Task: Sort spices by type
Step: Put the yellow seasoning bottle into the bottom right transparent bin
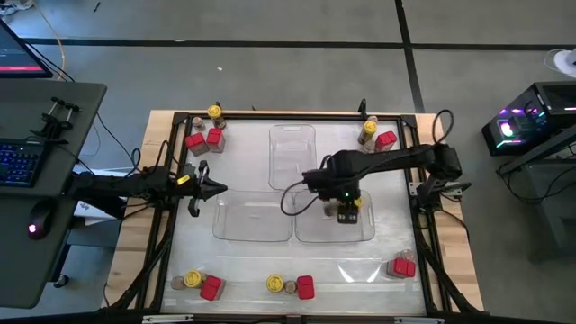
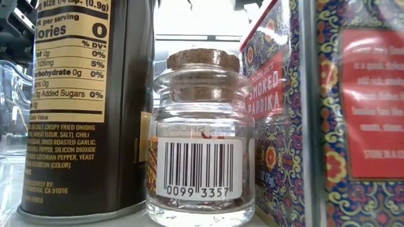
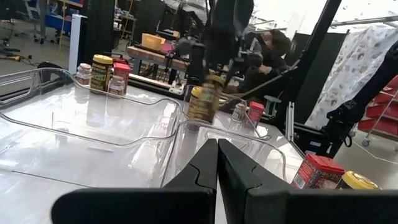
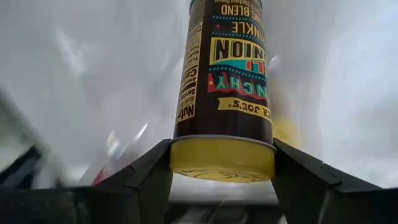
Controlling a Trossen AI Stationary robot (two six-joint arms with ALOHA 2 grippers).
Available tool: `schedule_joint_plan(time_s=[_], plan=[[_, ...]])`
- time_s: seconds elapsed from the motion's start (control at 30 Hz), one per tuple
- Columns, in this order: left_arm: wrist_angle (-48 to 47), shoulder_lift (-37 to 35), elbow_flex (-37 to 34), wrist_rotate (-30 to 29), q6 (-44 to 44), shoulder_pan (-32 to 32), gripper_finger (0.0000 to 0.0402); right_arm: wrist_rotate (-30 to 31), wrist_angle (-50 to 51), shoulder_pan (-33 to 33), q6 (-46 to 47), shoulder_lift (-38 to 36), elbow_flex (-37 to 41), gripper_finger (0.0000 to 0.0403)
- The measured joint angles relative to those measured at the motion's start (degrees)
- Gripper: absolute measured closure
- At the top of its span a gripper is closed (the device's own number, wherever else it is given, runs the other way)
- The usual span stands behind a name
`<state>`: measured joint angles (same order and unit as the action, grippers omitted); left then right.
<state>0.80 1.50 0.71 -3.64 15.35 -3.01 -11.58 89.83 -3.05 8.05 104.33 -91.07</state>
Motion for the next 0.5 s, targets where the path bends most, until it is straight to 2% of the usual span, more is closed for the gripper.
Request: schedule_joint_plan(time_s=[0.17,0.33,0.5], plan=[[0.0,0.0,0.0,0.0,0.0,0.0,0.0401,-10.3,-0.2,-1.2,4.0,1.4,0.0,0.0176],[0.0,0.0,0.0,0.0,0.0,0.0,0.0402,-12.0,-0.5,-2.4,9.2,2.0,0.0,0.0176],[0.0,0.0,0.0,0.0,0.0,0.0,0.0401,-14.4,0.1,-2.5,18.4,1.9,0.0,0.0176]])
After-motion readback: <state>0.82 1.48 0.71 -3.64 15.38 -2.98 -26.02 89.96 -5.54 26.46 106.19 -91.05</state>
